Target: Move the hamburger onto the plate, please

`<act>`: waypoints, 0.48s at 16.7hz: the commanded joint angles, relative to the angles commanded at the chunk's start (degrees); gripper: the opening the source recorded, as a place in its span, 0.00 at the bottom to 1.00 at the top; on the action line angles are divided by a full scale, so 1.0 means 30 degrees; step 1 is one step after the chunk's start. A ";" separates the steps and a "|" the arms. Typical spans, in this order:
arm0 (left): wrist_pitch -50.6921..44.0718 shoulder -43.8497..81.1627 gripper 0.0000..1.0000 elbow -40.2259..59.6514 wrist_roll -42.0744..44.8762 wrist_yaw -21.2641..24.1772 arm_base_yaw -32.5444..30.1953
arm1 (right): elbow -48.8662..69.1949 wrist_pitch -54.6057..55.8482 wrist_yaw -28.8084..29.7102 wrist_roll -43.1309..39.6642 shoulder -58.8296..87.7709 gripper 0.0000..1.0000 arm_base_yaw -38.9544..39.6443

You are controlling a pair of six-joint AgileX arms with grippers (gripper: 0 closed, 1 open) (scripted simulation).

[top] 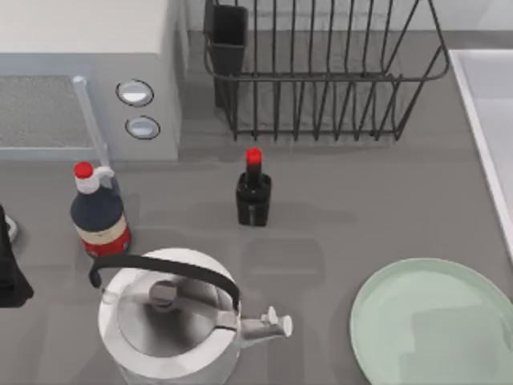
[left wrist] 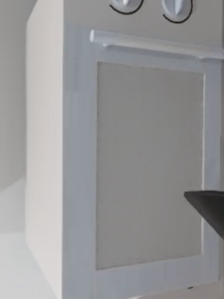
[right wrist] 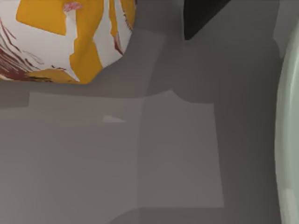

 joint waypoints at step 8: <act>0.0000 0.0000 1.00 0.0000 0.0000 0.0000 0.0000 | 0.0000 0.0000 0.0000 0.0000 0.0000 0.47 0.0000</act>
